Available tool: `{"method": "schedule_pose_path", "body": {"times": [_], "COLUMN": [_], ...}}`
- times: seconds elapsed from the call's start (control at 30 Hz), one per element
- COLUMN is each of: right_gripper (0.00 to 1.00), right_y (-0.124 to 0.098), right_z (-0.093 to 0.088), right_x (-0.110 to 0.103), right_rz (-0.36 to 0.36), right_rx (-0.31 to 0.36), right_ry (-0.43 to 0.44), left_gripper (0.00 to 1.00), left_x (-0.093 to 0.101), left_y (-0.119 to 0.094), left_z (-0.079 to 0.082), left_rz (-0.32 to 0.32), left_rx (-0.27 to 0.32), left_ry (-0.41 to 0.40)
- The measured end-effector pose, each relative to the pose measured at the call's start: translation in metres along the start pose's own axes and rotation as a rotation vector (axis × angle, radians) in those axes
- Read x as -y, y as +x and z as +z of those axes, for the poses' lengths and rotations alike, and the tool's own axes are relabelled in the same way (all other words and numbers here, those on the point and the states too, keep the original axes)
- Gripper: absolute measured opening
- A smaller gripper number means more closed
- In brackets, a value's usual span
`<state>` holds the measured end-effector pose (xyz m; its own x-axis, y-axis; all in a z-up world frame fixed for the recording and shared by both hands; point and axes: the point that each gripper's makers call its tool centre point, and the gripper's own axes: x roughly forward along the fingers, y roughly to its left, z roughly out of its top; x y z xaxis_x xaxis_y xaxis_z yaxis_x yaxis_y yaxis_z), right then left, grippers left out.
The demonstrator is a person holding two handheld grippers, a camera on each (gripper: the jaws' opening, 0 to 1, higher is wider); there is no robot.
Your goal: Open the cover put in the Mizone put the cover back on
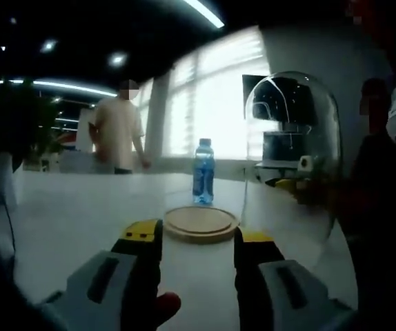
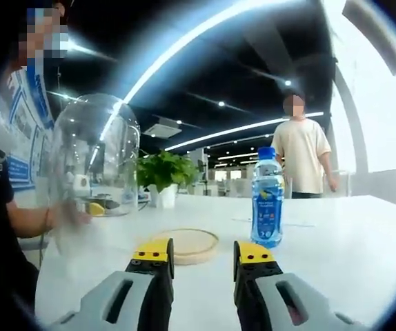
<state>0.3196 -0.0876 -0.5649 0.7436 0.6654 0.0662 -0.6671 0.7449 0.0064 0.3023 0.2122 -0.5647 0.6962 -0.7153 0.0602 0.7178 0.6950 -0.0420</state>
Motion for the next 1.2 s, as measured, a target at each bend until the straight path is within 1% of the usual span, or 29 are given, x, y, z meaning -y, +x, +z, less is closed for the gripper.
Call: {"method": "schedule_pose_path", "body": {"times": [0.17, 0.37, 0.57, 0.67, 0.73, 0.77, 0.8, 0.83, 0.87, 0.93, 1.0, 1.1, 1.2], "right_gripper": [0.28, 0.27, 0.27, 0.27, 0.27, 0.26, 0.25, 0.24, 0.23, 0.23, 0.23, 0.23, 0.25], "right_y": [0.001, 0.003, 0.013, 0.017, 0.02, 0.021, 0.023, 0.025, 0.027, 0.031, 0.037, 0.047, 0.057], "right_z": [0.007, 0.016, 0.029, 0.036, 0.04, 0.043, 0.045, 0.047, 0.049, 0.054, 0.059, 0.067, 0.075], "right_x": [0.006, 0.007, 0.014, 0.018, 0.02, 0.021, 0.021, 0.022, 0.023, 0.024, 0.028, 0.038, 0.049], "right_rz": [-0.024, -0.034, -0.083, -0.1, -0.11, -0.116, -0.119, -0.122, -0.126, -0.135, -0.146, -0.175, -0.214], "right_rx": [0.009, 0.025, 0.03, 0.037, 0.041, 0.042, 0.04, 0.04, 0.039, 0.039, 0.037, 0.026, 0.011], "right_ry": [0.01, 0.003, 0.007, 0.001, 0.0, 0.005, 0.01, 0.014, 0.015, 0.003, -0.006, -0.013, -0.042], "left_gripper": [0.34, 0.34, 0.34, 0.34, 0.34, 0.34, 0.34, 0.34, 0.34, 0.34, 0.34, 0.34, 0.34], "left_x": [0.001, 0.004, 0.0, 0.0, 0.0, -0.001, -0.003, -0.003, -0.003, -0.005, -0.004, 0.002, 0.006], "left_y": [0.003, 0.005, 0.008, 0.01, 0.012, 0.012, 0.011, 0.01, 0.009, 0.007, 0.007, 0.006, 0.008], "left_z": [0.0, -0.001, 0.003, 0.002, 0.001, 0.0, -0.003, -0.002, -0.002, 0.0, 0.002, 0.003, -0.002], "left_rz": [-0.005, -0.01, 0.001, -0.002, -0.008, -0.006, 0.005, 0.003, 0.003, 0.005, 0.007, -0.005, -0.016], "left_rx": [-0.009, -0.029, -0.027, -0.035, -0.025, -0.02, -0.035, -0.029, -0.026, -0.015, -0.006, 0.002, -0.018], "left_ry": [-0.001, 0.013, 0.008, 0.011, 0.005, -0.004, 0.004, 0.027, 0.024, -0.009, -0.005, -0.002, 0.02]}}
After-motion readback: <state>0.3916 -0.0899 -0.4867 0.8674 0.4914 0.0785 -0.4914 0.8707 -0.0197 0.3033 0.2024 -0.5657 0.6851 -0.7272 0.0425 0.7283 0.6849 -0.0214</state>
